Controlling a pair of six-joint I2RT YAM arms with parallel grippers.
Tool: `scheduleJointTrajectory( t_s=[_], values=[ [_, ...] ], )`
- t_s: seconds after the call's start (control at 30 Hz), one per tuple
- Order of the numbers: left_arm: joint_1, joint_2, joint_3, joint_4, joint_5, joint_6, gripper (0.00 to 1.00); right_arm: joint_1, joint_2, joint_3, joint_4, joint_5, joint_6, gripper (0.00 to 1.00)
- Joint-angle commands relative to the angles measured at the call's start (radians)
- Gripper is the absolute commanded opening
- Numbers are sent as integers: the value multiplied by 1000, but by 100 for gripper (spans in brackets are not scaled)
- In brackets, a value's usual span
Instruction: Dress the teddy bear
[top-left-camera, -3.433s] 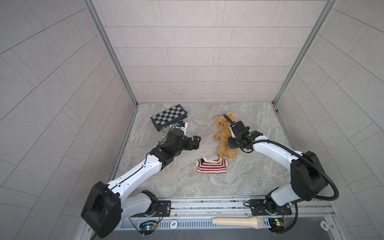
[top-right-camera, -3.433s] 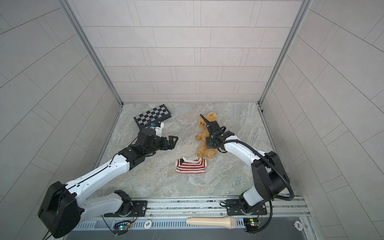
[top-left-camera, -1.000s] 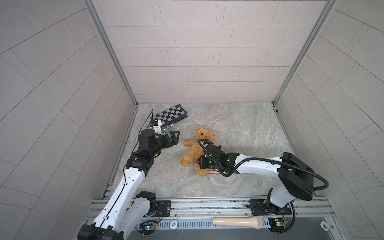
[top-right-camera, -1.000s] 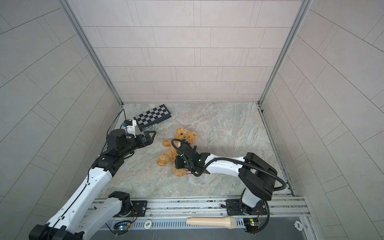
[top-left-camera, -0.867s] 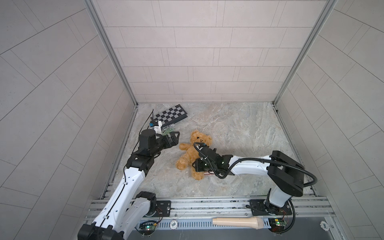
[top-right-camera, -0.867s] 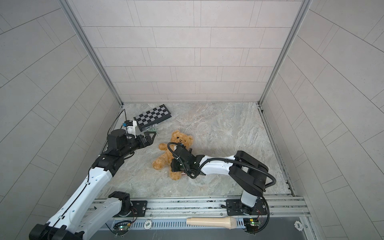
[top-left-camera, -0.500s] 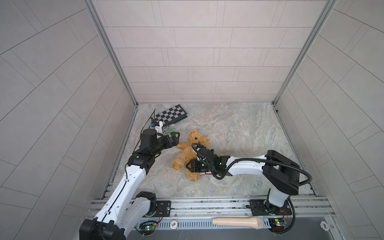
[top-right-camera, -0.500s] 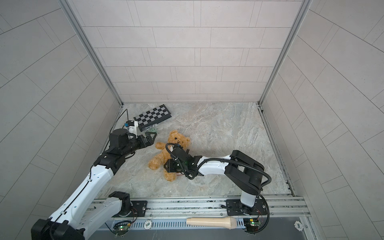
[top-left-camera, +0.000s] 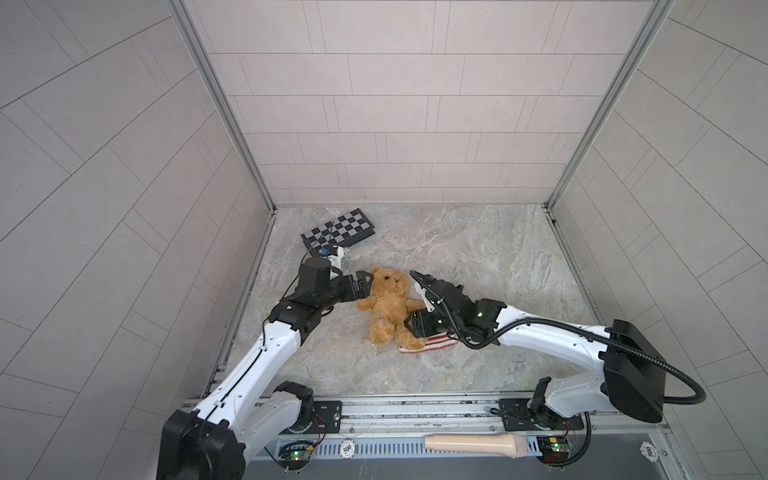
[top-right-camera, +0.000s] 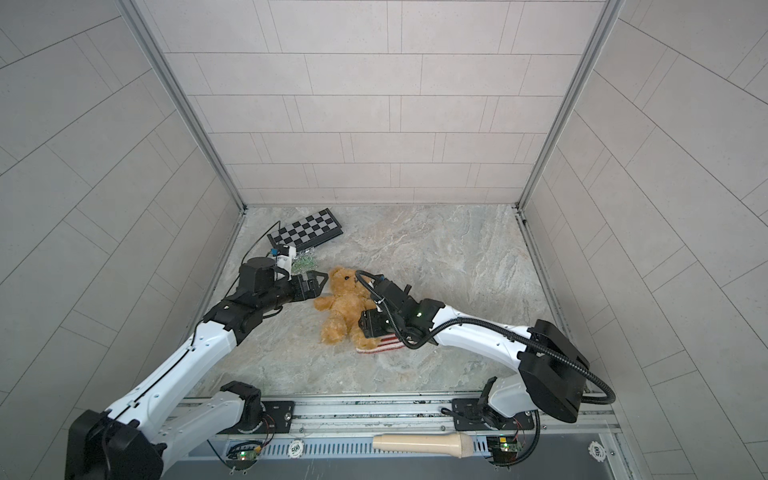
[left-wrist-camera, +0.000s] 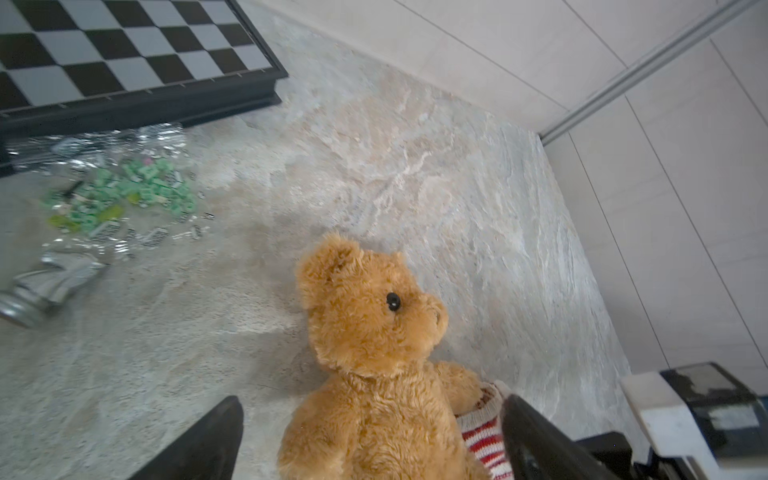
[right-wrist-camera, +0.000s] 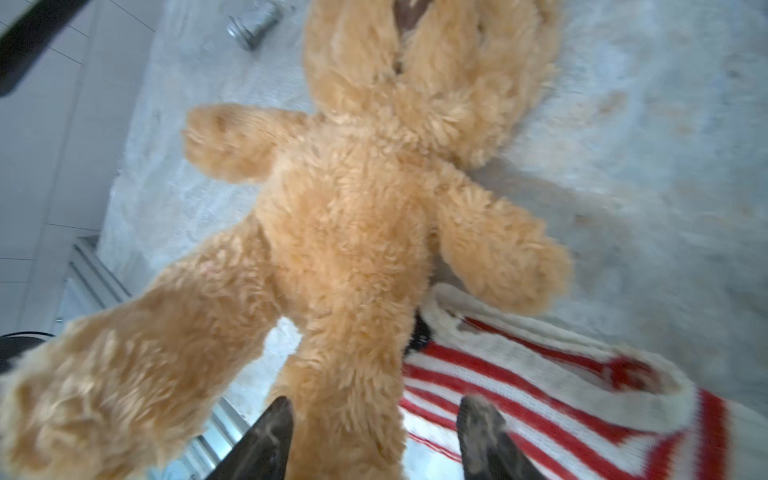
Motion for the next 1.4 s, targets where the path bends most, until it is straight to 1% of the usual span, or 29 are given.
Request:
scheduleJointTrajectory(
  t_s=[0.0,0.03,0.1,0.13,0.17,0.23,0.37,0.43,0.5,0.63,0.77,0.8,0.87,0.93,1.0,1.03,1.17,1.37],
  values=[
    [-76,36,17,21,-56,-4,100,-41,-58,8,-223,87,-103,68],
    [-99,54,11,34,-67,-13,100,-52,-73,9,-254,129,-108,69],
    [-146,82,7,55,-85,-28,100,-77,-101,-5,-295,168,-138,71],
    [-156,100,7,68,-93,-36,100,-99,-115,-21,-305,167,-143,71],
    [-203,115,9,76,-98,-39,100,-117,-126,-38,-305,158,-145,71],
    [-243,155,17,85,-114,-44,100,-144,-148,-76,-295,154,-149,72],
    [-266,221,10,118,-128,-52,100,-168,-124,-120,-214,120,-167,73],
    [-266,245,1,132,-134,-56,100,-180,-69,-111,-184,108,-167,72],
    [-266,257,-3,138,-140,-54,100,-195,-4,-79,-181,92,-169,70],
    [-267,278,1,132,-146,-40,99,-213,129,5,-200,59,-200,52],
    [-266,286,2,117,-159,-26,98,-219,192,20,-173,54,-210,41],
    [-268,285,2,113,-164,-22,98,-224,200,16,-167,50,-210,37],
    [-266,286,3,109,-172,-14,97,-234,200,-2,-151,48,-202,27],
    [-265,292,8,102,-177,-5,96,-249,183,-26,-137,53,-195,13],
    [-262,298,14,101,-176,1,95,-263,153,-52,-131,65,-184,3],
    [-259,301,16,100,-172,4,95,-273,133,-66,-129,73,-179,0],
    [-249,306,20,94,-171,16,94,-322,40,-136,-118,100,-151,0],
    [-239,300,22,73,-182,44,93,-420,-93,-250,-88,101,-109,0]
  ],
)
